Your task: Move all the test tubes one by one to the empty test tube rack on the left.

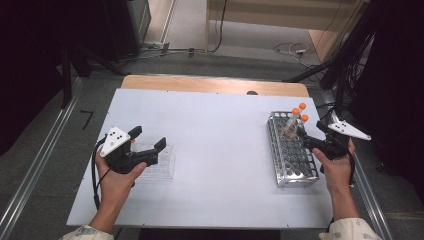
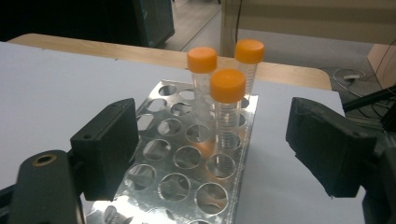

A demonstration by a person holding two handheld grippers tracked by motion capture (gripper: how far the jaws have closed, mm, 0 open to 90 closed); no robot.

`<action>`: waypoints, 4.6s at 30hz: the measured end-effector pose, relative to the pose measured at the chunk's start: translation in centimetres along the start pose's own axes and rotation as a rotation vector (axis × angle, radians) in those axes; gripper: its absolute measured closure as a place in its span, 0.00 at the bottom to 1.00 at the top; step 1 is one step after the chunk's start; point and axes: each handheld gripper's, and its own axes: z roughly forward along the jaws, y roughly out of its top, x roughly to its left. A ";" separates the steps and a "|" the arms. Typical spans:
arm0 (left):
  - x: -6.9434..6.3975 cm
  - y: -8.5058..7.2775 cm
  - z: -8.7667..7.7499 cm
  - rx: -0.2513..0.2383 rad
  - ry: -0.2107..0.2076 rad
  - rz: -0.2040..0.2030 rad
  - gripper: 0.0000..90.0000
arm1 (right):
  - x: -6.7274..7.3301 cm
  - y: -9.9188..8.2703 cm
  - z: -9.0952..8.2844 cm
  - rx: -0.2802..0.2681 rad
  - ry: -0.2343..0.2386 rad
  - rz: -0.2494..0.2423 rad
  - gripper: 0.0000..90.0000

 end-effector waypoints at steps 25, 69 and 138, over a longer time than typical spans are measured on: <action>-0.1 -0.3 0.3 0.009 -0.006 -0.001 0.12 | -1.8 -1.5 3.4 0.000 0.032 -0.048 0.55; -0.7 -0.5 0.7 0.028 -0.021 0.025 0.10 | -1.2 2.5 1.3 -0.095 0.044 -0.114 0.80; -7.7 -0.2 2.8 0.025 -0.190 0.110 0.13 | 22.0 1.6 2.5 0.069 0.633 -0.271 0.80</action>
